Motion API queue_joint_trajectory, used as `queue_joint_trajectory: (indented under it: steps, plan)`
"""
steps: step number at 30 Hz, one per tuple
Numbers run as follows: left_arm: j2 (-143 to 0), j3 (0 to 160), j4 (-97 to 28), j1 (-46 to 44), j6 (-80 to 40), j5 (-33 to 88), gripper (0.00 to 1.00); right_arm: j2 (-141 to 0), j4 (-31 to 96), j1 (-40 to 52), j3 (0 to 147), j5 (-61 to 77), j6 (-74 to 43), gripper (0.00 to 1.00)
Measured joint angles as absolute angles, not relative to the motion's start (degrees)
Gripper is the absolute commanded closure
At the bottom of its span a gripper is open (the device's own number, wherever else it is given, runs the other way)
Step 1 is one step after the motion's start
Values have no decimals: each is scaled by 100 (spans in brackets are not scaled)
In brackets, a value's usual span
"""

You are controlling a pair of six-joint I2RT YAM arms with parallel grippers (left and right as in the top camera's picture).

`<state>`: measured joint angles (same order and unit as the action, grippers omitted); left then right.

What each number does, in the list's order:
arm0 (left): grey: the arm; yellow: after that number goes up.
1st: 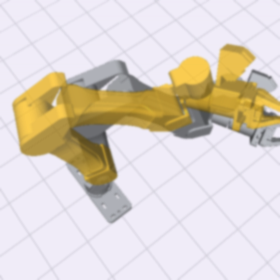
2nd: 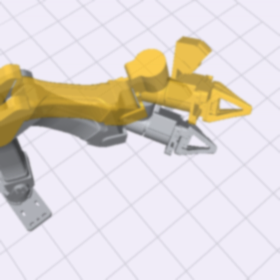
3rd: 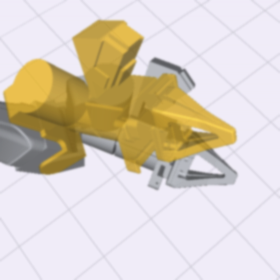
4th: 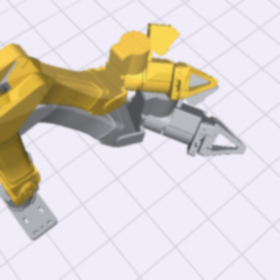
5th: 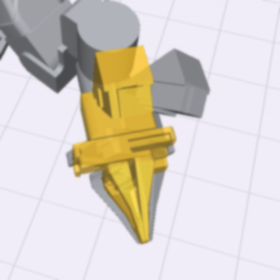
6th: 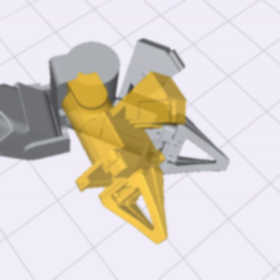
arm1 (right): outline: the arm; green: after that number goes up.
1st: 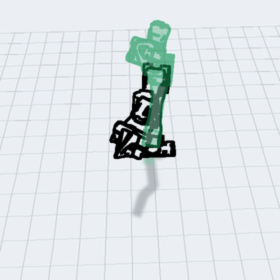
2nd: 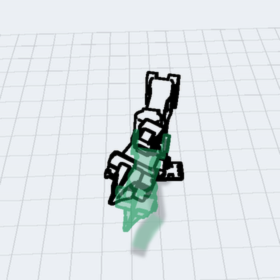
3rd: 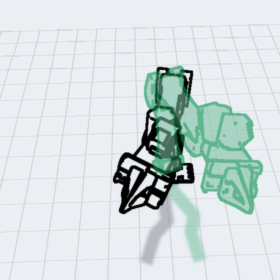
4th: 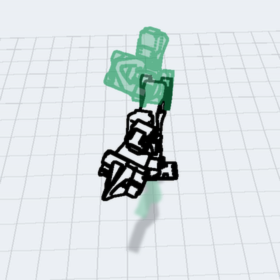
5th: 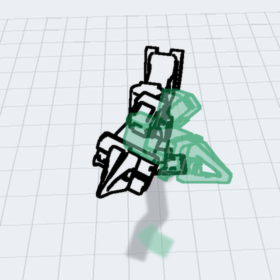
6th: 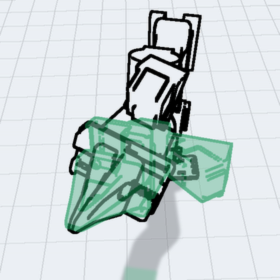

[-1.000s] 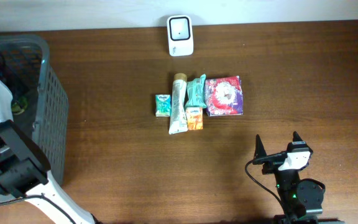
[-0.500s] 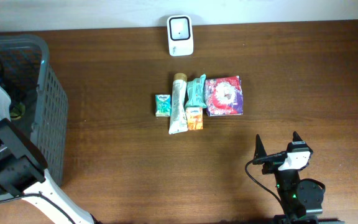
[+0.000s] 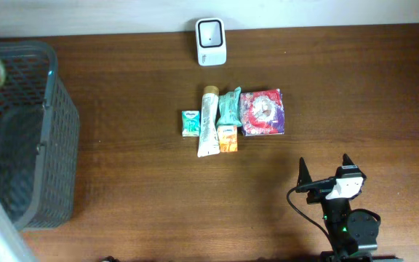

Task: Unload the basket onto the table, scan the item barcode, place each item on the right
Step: 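Carry the green-lid jar to the scanner and set it beside the items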

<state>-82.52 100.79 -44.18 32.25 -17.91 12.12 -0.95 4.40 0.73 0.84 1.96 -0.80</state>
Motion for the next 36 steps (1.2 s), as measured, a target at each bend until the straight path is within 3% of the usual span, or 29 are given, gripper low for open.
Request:
queue_joint_trajectory:
  steps: [3,6,9,12,21,25,27,29,30,31,33,34,35,36]
  plan:
    - [-7509,10106,-4095,2526,-2268,2346,43,-95,440,73,84,196,-82,2]
    - [-7719,10103,-4112,777,-2359,2596,44,-95,440,73,84,196,-82,1]
    - [-8606,10106,-4687,-978,-2145,1138,44,-95,438,73,84,196,-82,2]
    - [-9649,10099,-5083,-1678,-2078,-69,44,-95,440,73,84,196,-82,1]
    - [-12132,10092,-4777,-1896,-2060,-1103,41,-95,438,73,84,193,-82,2]
    - [-12425,10092,-4418,-1890,-2075,-1575,14,-95,438,73,84,193,-80,2]
    - [-12425,10092,-4388,-1890,-2036,-1621,7,-95,438,73,84,196,-82,2]
    - [-12425,10092,-4390,-1890,-2040,-1643,9,-95,438,73,84,196,-82,2]
    - [-12425,10106,-4442,-1890,-2038,-1653,16,-95,438,73,84,196,-78,2]
    - [-12425,10149,-4609,-1890,-2038,-1656,31,-95,438,73,84,193,-82,1]
    - [-12394,10318,-4744,-1890,-2036,-1557,34,-95,440,73,84,196,-78,1]
    - [-12352,10363,-4764,-1885,-2040,-1470,28,-95,440,73,84,196,-84,1]
    - [-12285,10394,-4801,-1883,-2036,-1378,8,-95,438,73,84,193,-80,2]
    - [-12237,10416,-4869,-1879,-2043,-1341,0,-95,440,73,84,196,-80,1]
